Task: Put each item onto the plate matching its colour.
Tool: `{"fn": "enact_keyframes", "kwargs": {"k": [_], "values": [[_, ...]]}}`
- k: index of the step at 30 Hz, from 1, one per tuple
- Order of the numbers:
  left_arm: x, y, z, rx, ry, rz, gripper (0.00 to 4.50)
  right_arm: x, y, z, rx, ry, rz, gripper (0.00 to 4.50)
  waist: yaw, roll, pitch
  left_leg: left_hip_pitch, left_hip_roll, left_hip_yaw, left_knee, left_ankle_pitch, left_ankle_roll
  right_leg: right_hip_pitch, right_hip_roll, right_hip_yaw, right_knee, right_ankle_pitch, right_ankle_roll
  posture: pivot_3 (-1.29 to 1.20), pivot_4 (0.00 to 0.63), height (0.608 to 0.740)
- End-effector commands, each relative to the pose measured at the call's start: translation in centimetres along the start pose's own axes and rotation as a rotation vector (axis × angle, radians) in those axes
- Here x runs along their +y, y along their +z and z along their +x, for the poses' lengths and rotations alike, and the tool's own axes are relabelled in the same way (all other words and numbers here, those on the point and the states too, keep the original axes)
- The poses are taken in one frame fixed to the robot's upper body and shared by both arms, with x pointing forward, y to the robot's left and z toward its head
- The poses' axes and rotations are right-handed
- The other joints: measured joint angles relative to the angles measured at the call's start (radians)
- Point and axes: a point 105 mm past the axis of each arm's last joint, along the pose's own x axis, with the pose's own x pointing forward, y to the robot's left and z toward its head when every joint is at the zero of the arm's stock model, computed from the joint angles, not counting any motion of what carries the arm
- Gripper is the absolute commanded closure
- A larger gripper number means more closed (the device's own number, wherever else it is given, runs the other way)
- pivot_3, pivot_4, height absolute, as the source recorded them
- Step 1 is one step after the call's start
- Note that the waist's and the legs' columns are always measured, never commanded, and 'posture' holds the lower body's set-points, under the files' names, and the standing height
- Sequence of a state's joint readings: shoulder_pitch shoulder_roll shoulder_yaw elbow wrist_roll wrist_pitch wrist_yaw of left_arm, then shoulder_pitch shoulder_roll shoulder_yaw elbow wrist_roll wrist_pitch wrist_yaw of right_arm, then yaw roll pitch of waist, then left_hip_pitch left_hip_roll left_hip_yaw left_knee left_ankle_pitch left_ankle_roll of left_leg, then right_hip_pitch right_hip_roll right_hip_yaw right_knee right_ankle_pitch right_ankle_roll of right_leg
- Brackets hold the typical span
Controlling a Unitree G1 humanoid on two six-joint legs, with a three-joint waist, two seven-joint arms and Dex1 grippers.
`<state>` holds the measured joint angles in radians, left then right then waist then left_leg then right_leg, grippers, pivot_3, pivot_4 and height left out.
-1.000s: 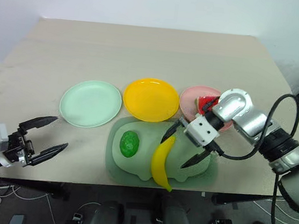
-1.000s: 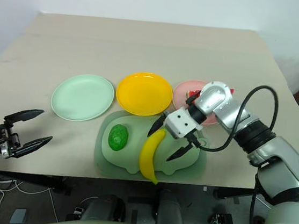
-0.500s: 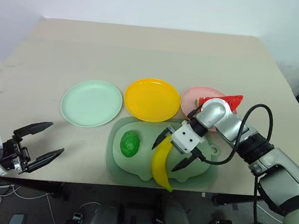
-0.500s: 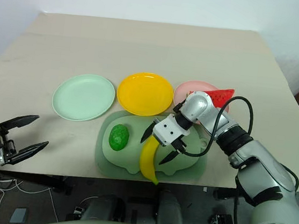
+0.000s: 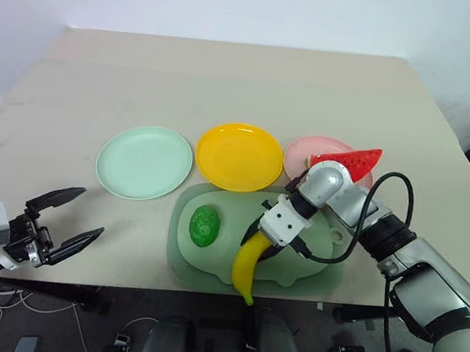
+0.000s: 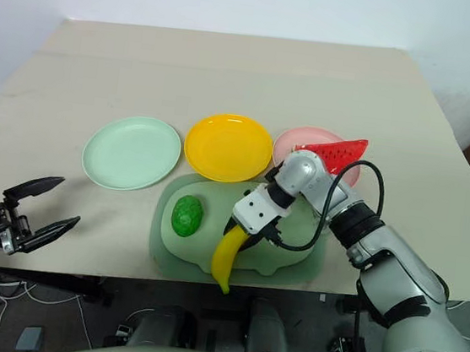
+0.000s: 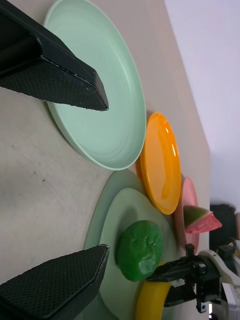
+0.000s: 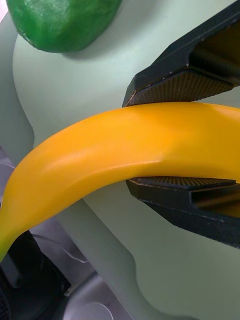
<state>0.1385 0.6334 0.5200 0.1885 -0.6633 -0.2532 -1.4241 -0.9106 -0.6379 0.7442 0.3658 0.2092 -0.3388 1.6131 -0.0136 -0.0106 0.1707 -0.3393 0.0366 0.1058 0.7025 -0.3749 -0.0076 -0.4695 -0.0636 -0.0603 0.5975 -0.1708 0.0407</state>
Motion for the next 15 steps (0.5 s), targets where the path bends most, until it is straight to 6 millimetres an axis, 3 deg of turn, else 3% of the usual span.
{"fn": "enact_keyframes", "kwargs": {"k": [1, 5, 7, 11, 13, 15], "values": [[-0.1, 0.3, 0.4, -0.012, -0.011, 0.026, 0.00, -0.6, 2.9, -1.7, -0.130, -0.053, -0.014, 2.89, -0.001, 0.000, 0.000, 0.000, 0.000, 0.000, 0.000, 0.000, 0.000, 0.000, 0.000, 0.000, 0.000, 0.000, 0.000, 0.00, 0.150, 0.736], [-0.2, 0.2, 0.4, -0.010, -0.018, 0.018, 0.00, -2.1, 6.1, -4.3, -0.298, -0.119, 0.030, 2.89, -0.005, 0.000, 0.000, 0.001, 0.001, -0.001, 0.000, -0.001, 0.001, 0.000, 0.000, 0.000, 0.000, 0.000, 0.000, 0.00, 0.150, 0.736], [0.0, 0.2, 0.4, -0.008, -0.019, 0.016, 0.00, -4.1, 7.3, -6.1, -0.371, -0.194, 0.037, 2.89, -0.007, 0.000, 0.000, 0.001, 0.002, -0.001, 0.000, -0.001, 0.001, 0.000, 0.001, 0.000, 0.000, 0.000, -0.001, 0.00, 0.150, 0.736], [0.4, 0.5, 0.4, -0.010, -0.015, 0.034, 0.00, -8.1, 6.3, -7.0, -0.328, -0.388, 0.068, 2.89, -0.005, -0.001, -0.001, 0.000, 0.003, 0.000, 0.000, 0.000, 0.000, 0.000, 0.001, -0.002, 0.000, 0.002, -0.002, 0.00, 0.150, 0.736], [0.7, 0.7, 0.4, -0.014, -0.001, 0.047, 0.00, -10.5, 4.4, -7.0, -0.250, -0.519, 0.162, 2.89, -0.002, -0.001, -0.001, 0.000, 0.003, 0.000, 0.000, 0.000, 0.000, 0.000, 0.001, -0.003, 0.000, 0.002, -0.003, 0.00, 0.150, 0.736], [0.8, 0.7, 0.4, -0.013, 0.000, 0.048, 0.00, -11.5, 3.4, -7.0, -0.222, -0.579, 0.212, 2.89, 0.000, -0.001, -0.001, -0.001, 0.003, 0.000, 0.000, 0.000, 0.000, 0.000, 0.000, -0.003, 0.000, 0.002, -0.003, 0.00, 0.150, 0.736]]}}
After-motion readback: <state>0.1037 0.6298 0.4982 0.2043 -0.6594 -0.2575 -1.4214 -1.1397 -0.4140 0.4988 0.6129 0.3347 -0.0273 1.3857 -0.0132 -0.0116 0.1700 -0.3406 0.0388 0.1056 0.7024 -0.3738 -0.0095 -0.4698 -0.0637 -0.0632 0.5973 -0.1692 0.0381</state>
